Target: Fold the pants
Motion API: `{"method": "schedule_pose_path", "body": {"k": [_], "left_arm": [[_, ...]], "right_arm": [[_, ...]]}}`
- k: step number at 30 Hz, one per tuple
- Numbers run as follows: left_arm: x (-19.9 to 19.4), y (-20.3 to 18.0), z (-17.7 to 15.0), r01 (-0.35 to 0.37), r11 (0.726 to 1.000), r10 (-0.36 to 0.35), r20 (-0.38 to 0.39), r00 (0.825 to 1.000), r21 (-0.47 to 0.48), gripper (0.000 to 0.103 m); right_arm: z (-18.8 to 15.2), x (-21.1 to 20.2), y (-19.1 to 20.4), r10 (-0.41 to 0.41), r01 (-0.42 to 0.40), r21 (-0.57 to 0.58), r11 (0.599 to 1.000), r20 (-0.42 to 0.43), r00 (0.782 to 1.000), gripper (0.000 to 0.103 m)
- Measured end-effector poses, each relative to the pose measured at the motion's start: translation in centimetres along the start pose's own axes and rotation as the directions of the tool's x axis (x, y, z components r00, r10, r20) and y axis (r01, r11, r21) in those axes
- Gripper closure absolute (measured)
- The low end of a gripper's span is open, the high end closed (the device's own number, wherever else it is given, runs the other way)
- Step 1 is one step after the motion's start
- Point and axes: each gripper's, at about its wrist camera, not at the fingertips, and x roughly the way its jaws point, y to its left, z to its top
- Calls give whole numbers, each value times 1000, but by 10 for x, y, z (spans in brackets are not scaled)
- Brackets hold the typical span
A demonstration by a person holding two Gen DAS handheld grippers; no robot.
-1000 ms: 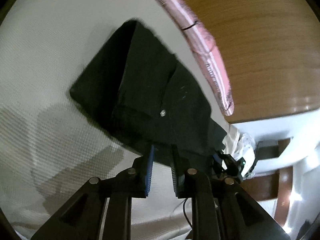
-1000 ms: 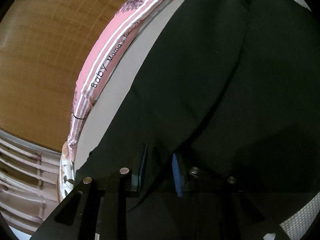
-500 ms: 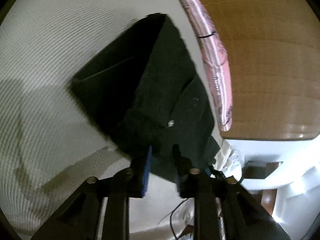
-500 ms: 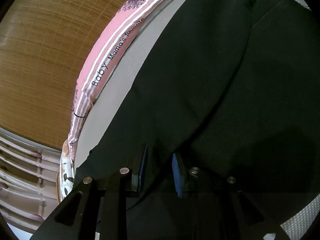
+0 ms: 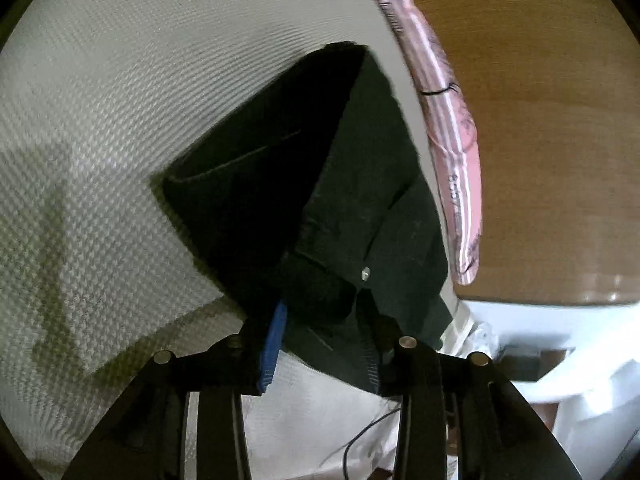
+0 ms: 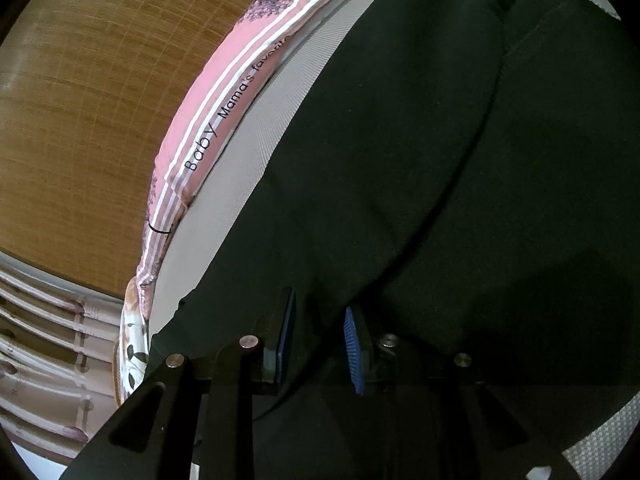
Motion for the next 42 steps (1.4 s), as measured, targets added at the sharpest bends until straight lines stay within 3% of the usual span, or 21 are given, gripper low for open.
{"method": "schedule_pose_path", "body": {"k": [6,8,10,14,19,24,27,35,38,42], "left_arm": [[5,-11,9,-33,999,33,35,999,11,68],[5,-15,12,-61,998,59,42,997,30,81],[5,-24,15,-93,992,90,36,995,87,86],[0,-41,25,-143,969,141,21,990,200,88],[-7,-58,39,-195,905,216,-15,976,378,87],[1,-64,38,-284,785,342,-3,940,551,87],[5,-57,32,-312,742,384,6,923,594,87],[5,-51,24,-359,722,409,53,911,591,76],[-4,-54,19,-374,713,426,58,903,592,64],[-28,-58,8,-399,685,437,95,894,609,63]], "right_arm": [[2,-2,-5,12,-12,17,1000,7,1000,81],[6,0,-7,15,-16,34,999,29,999,82],[10,2,-7,11,-12,46,999,30,999,95],[10,-8,10,-7,8,-11,1000,51,999,97],[-4,-40,35,-24,31,-95,995,73,997,98],[-33,-56,32,-81,83,-130,988,21,997,98],[-50,-52,16,-118,115,-111,987,-23,993,98],[-58,-38,-5,-123,117,-73,990,-80,989,96],[-57,-40,-9,-82,78,-44,996,-78,994,93],[-54,-47,-20,-17,17,13,1000,-38,999,84]]}}
